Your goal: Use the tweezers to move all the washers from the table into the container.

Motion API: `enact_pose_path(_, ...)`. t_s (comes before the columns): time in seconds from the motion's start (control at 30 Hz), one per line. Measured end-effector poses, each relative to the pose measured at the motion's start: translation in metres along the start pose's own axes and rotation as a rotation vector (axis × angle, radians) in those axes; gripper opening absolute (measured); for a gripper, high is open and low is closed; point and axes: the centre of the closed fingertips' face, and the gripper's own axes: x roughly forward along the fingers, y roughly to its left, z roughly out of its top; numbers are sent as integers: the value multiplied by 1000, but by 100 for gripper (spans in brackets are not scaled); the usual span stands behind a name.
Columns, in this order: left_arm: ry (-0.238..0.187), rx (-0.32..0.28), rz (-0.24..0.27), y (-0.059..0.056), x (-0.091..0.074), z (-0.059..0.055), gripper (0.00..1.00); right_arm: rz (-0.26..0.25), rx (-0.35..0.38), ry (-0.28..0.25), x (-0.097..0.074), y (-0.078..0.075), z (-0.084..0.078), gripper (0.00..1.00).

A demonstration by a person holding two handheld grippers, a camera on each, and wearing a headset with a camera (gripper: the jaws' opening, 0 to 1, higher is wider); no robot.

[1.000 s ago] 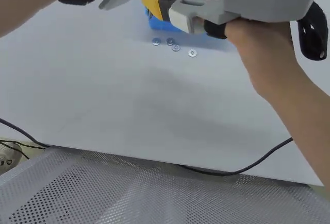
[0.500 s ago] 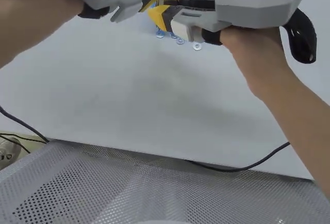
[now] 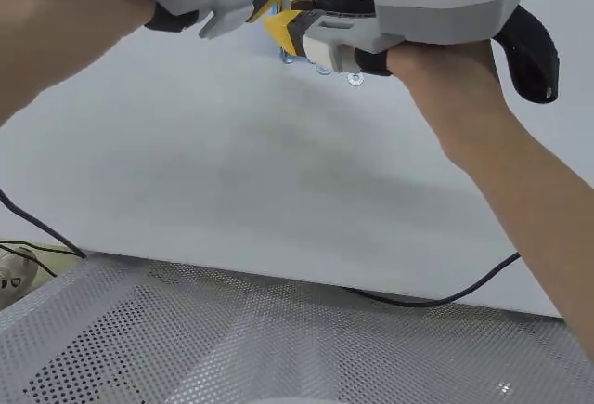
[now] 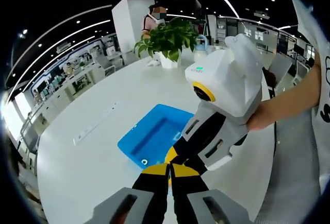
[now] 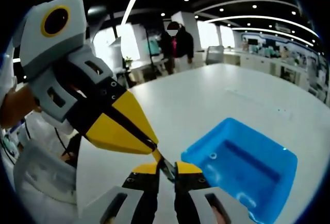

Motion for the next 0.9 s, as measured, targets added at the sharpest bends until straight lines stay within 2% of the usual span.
enact_pose_path(0.27, -5, -27, -11, 2, 1, 1, 0, 19, 34, -7, 0, -1, 0, 7)
enact_pose_path(0.47, -4, -28, -18, -1, 3, 3, 0, -24, -77, 28, 1, 1, 0, 4)
enact_pose_path(0.57, 3, 1, -18, -5, 3, 4, 0, -28, -89, 34, -1, 3, -2, 4)
enact_pose_path(0.7, 6, 0, -22, -5, -2, 5, 0, -16, -85, 32, -6, 6, 0, 4)
enact_pose_path(0.9, -17, 13, -34, -8, -13, 18, 0, -25, -137, 26, -17, 14, 13, 3)
